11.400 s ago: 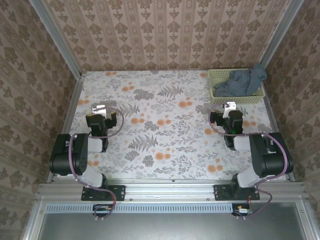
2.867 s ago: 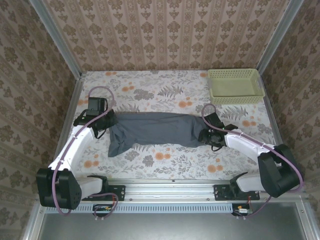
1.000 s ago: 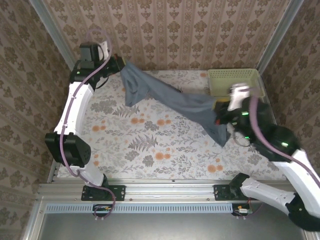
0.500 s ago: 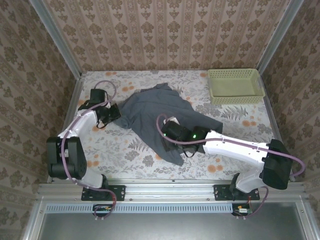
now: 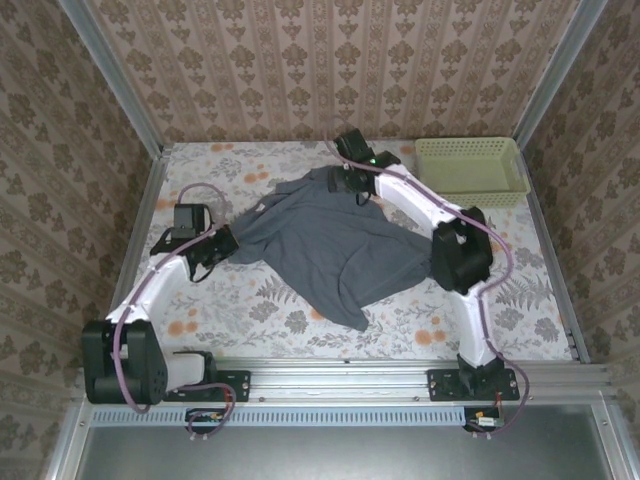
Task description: Fold the inside-out t-shirt
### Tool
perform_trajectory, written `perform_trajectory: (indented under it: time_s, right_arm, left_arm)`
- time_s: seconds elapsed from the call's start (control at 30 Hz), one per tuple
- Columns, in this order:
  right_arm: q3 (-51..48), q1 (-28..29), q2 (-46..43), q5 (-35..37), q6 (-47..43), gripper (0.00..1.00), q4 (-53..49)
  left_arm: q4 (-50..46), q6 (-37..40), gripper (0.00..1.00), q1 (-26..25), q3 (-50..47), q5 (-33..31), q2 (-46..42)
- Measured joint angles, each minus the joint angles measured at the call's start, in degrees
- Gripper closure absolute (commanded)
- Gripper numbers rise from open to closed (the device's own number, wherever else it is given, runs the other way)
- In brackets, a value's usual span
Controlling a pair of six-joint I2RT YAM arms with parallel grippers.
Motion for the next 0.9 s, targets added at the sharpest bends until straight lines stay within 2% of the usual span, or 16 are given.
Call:
perform_trajectory:
  time_s: [0.13,0.23,0.4,0.53,0.63,0.77,0.83,0.9]
  right_arm:
    - [20.24,-1.81,14.69,-0.7,-2.01,0.33,-4.5]
    - [31.95,-1.95,22.49,-2.23,-3.21,0.32,-6.97]
    - [37.88,-1.79,27.65,-7.17,-3.48,0.31,-7.17]
    - [38.84,-1.57,29.73,-9.84,-3.61,0.37,-7.06]
    - [39.74,-1.57,31.34,-10.78,-3.67,0.48,-7.08]
    - [40.19,-1.79,32.83,-11.58,-3.58,0.86,-7.3]
    - [40.19,-1.92,32.92,-11.52,-3.65,1.0,-7.67]
    - [40.24,-2.16,32.59,-10.64,-3.28,1.0,-7.96]
  left_arm:
    - [-0.39,-0.24,1.0,-0.87,-3.69,0.46,-5.46]
    - [-0.57,-0.24,1.0,-1.57,-5.77,0.98,-7.52]
    - [-1.16,-0.22,1.0,-2.43,-7.98,1.64,-7.87]
    - [-1.27,-0.24,1.0,-2.56,-8.39,1.79,-7.82]
    - [-1.27,-0.24,1.0,-2.56,-8.39,1.9,-7.82]
    - [-1.16,-0.24,1.0,-2.56,-8.39,1.9,-7.87]
    - [-1.22,-0.22,1.0,-2.56,-8.39,1.88,-8.07]
    - [-1.66,-0.2,1.0,-2.56,-8.26,1.6,-8.26]
